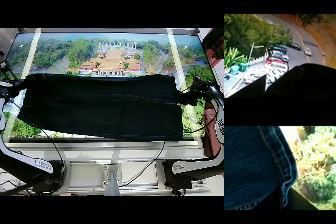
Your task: Fold the clothes and pants, and hang the long-sleeved shirts on hangers.
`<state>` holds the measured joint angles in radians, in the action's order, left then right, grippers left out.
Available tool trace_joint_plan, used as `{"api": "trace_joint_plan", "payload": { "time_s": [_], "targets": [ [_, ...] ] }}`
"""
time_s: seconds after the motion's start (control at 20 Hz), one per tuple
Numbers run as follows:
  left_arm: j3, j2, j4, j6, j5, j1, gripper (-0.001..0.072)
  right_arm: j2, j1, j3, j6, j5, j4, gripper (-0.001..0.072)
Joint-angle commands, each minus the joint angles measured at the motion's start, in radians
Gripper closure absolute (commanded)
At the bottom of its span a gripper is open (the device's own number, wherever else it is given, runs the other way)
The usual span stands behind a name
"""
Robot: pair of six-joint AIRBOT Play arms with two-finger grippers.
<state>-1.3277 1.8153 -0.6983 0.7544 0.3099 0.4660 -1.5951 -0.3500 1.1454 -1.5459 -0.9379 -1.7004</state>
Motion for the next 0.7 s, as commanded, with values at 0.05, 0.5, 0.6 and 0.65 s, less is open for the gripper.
{"api": "trace_joint_plan", "payload": {
  "time_s": [0.05, 0.5, 0.6, 0.65],
  "targets": [
    [-0.061, 0.046, 0.056, -0.003, -0.172, -0.050, 0.0398, 0.018, 0.002, 0.002, 0.000, -0.049, -0.036, 0.0694],
    [-0.101, 0.045, 0.079, 0.057, -0.210, -0.078, 0.0555, 0.031, 0.002, 0.002, 0.000, -0.150, -0.058, 0.0694],
    [-0.101, 0.041, 0.079, 0.057, -0.209, -0.078, 0.0118, 0.031, 0.002, 0.002, 0.000, -0.181, -0.058, 0.0694],
    [-0.101, 0.037, 0.079, 0.057, -0.208, -0.078, 0.0023, 0.031, 0.002, 0.002, 0.000, -0.194, -0.061, 0.0695]
  ]
}}
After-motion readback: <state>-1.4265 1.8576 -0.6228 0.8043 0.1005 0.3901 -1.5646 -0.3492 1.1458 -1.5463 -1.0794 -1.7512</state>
